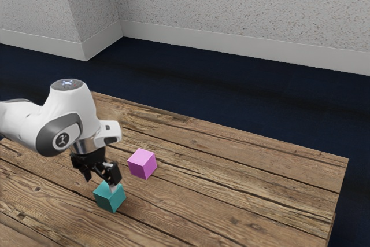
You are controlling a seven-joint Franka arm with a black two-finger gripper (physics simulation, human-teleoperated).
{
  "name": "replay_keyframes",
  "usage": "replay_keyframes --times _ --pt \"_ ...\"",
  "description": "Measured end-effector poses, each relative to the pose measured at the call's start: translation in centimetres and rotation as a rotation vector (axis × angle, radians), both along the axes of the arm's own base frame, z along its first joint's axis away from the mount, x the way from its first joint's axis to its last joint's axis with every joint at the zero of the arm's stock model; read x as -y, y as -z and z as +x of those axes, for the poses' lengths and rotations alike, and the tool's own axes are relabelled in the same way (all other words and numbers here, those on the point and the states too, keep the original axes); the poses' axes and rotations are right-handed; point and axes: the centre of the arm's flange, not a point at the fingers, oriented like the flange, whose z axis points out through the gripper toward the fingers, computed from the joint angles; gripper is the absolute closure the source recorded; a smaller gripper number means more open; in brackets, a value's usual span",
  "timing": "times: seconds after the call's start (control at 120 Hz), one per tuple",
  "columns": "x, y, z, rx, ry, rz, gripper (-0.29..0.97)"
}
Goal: Pick up the blue block with one arm, and put the blue block on the pink block with one arm
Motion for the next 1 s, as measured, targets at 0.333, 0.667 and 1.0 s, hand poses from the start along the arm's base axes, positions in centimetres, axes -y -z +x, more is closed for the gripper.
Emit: replay_keyframes --times 0.333,0.667,1.0 --pt "0.0 3.6 0.0 -0.035 -0.015 0.002 0.0" --pt "-0.5 6.9 1.9 -0.036 -0.027 0.001 0.12" --pt "-1.0 3.9 3.9 0.021 -0.034 0.002 0.32"
